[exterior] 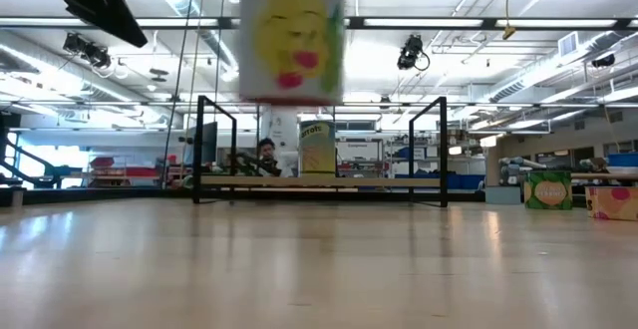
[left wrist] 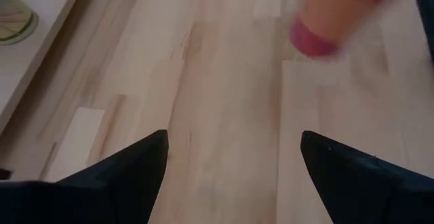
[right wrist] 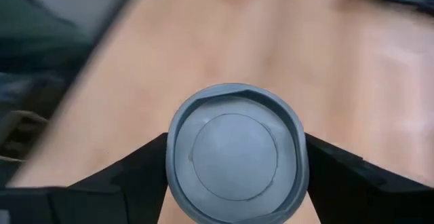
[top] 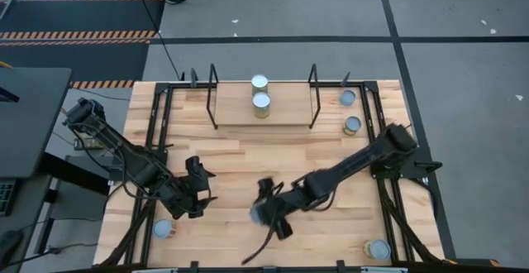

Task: Pick and place cans onto a shelf
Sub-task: Put the canned mixed fruits on the shelf

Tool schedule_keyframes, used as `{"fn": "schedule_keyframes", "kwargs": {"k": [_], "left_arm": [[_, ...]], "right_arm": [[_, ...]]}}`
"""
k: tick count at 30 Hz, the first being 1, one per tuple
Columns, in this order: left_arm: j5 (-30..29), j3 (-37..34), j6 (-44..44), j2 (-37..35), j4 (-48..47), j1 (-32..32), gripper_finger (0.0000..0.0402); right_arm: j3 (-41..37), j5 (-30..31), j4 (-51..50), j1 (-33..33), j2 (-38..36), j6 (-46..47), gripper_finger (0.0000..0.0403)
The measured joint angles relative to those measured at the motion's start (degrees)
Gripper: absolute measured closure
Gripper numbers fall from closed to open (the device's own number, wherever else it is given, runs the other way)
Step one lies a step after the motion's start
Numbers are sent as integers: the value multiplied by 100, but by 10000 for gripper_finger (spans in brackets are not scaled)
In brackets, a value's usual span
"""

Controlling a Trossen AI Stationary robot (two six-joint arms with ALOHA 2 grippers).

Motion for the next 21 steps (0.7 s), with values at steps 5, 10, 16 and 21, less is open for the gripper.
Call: {"fn": "schedule_keyframes", "kwargs": {"k": [5, 10, 16, 21], "left_arm": [[-167, 0, 153, 0, -72, 119, 61], [-210, 0, 401, 14, -43, 271, 61], [-164, 0, 882, 15, 236, 452, 61], [-358, 0, 886, 9, 110, 444, 61]], "right_arm": [[2, 1592, -1267, -454, -900, 434, 106], [0, 2607, -1957, -1375, -1518, 395, 107], [2, 2505, -1657, -2967, -1673, -216, 107], [-108, 1802, -1181, -4069, -1544, -254, 108]]}}
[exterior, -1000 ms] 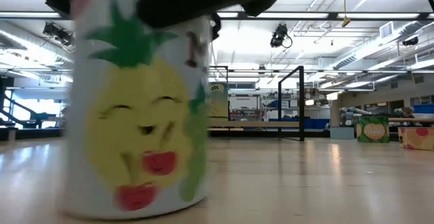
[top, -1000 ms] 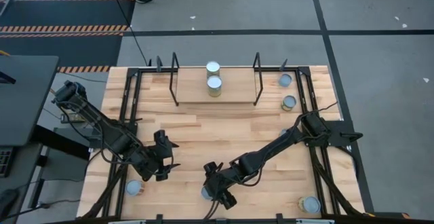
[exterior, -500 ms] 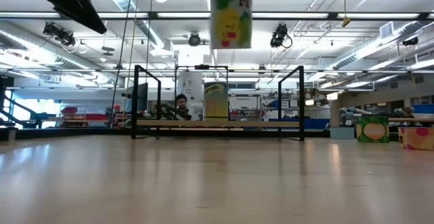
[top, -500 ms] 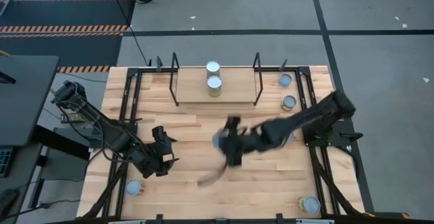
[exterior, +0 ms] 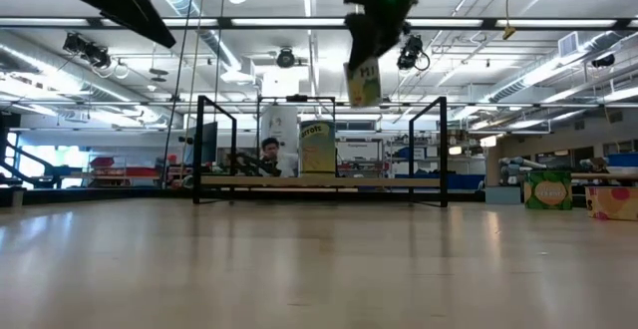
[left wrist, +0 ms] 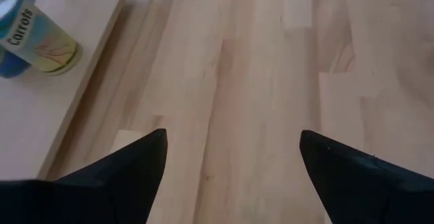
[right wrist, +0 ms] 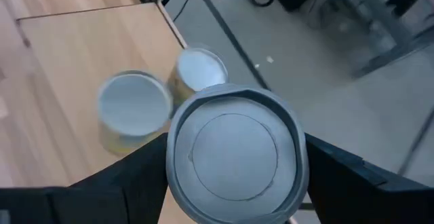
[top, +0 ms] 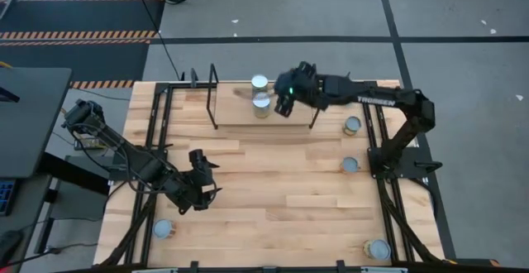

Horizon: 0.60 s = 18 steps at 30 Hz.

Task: Pick and place cans onto a shelf
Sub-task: Put the canned mixed fruits on the shelf

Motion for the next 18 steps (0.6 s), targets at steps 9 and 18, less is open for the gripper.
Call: {"fn": "schedule_keyframes", "kwargs": {"k": [9, 18], "left_arm": [[-92, 0, 12, -7, -214, 11, 61], [-527, 0, 105, -7, -142, 122, 61]], "right_arm": [[-1212, -959, 1331, -1063, -41, 276, 107], [-1911, -1316, 2440, -1355, -2, 673, 107]]}}
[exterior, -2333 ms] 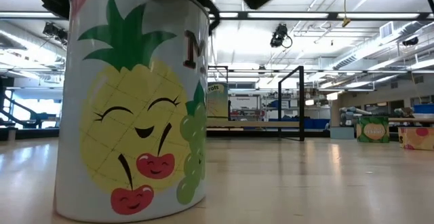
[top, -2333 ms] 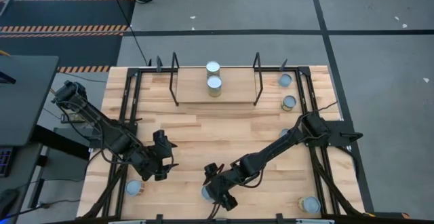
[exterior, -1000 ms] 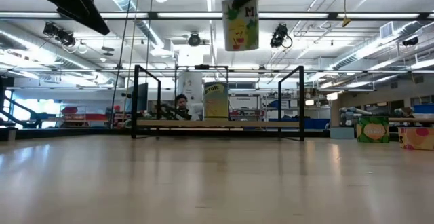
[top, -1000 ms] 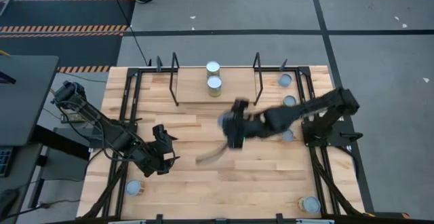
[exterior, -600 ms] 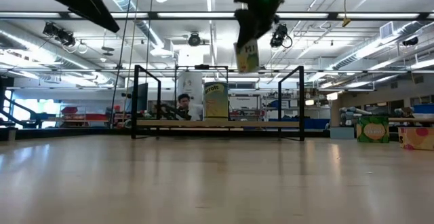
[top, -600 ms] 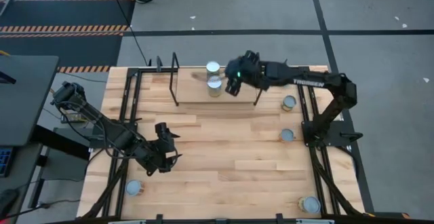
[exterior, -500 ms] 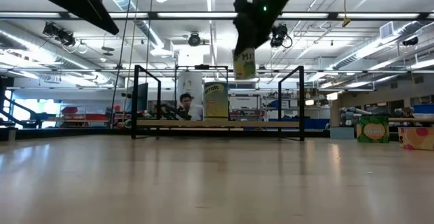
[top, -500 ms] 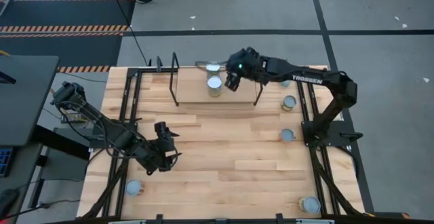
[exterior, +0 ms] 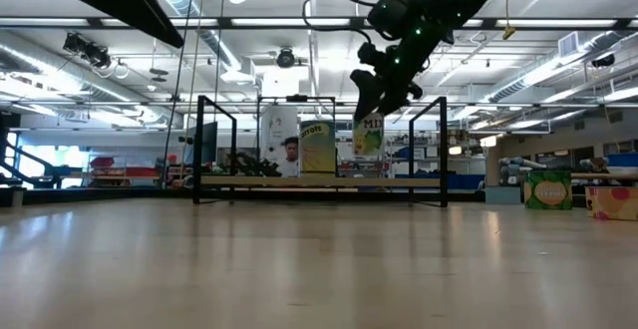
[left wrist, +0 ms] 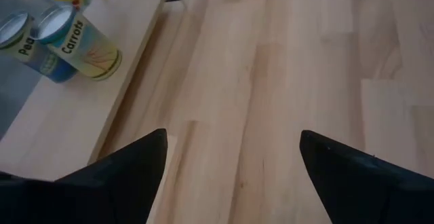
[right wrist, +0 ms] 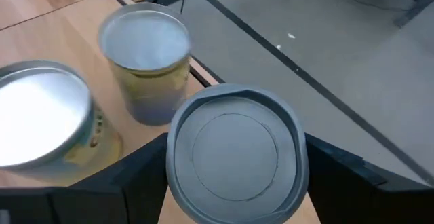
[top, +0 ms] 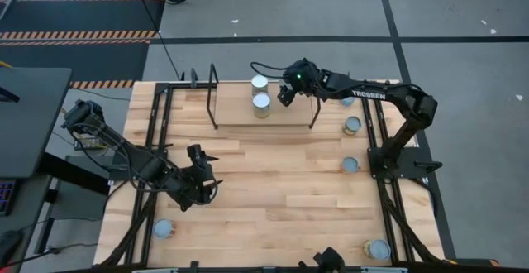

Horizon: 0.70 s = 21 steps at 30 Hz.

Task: Pick and place cans onto a shelf
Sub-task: Put the canned mixed fruits on the shelf

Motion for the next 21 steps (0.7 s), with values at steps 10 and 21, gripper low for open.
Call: {"fn": "schedule_keyframes", "kwargs": {"k": [10, 21], "left_arm": [[-11, 0, 2, 0, 78, 392, 61], [-7, 0, 68, 0, 125, 535, 61]], "right_arm": [[-574, -176, 547, -197, -8, 240, 107], [-596, -470, 672, -82, 11, -463, 100]]}}
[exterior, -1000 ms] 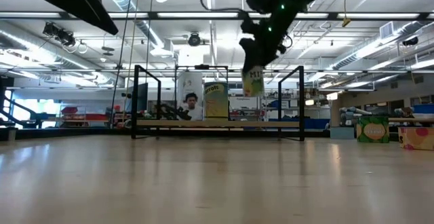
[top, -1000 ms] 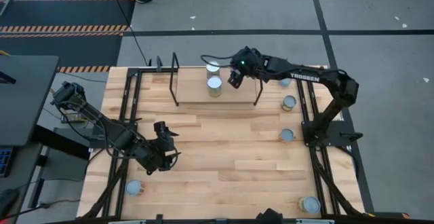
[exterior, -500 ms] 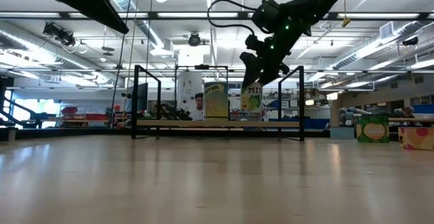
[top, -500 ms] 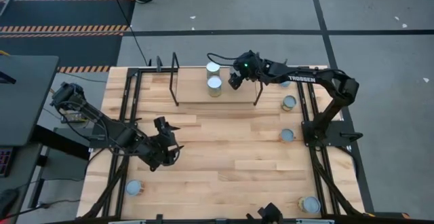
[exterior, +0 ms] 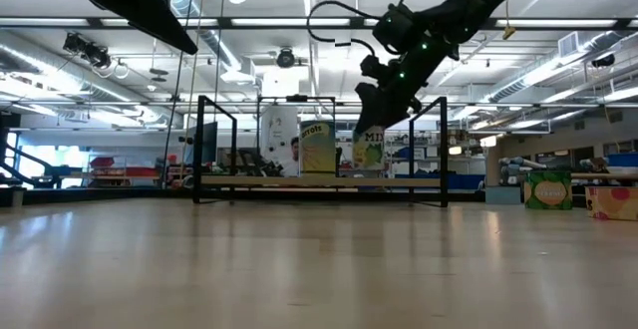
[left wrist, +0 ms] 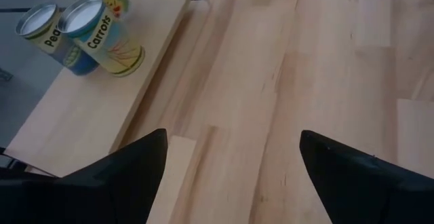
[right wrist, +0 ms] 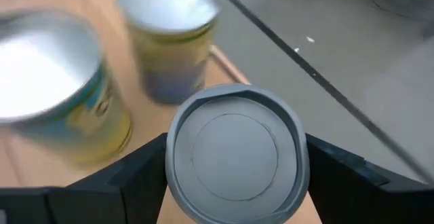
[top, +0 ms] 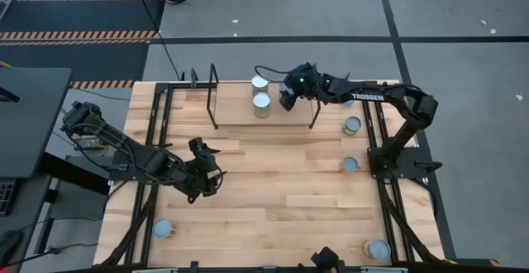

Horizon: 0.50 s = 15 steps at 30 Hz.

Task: Pick and place cans onto a shelf
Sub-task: Put the canned mixed fruits on the shelf

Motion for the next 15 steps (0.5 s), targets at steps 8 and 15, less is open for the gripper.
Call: {"fn": "schedule_keyframes", "kwargs": {"k": [8, 15], "left_arm": [[5, 0, 89, 0, 82, 1, 61], [5, 0, 282, 0, 373, 1, 61]], "right_arm": [[868, -70, -1023, 4, -6, -466, 100], [892, -559, -847, -87, 394, -341, 99]]}}
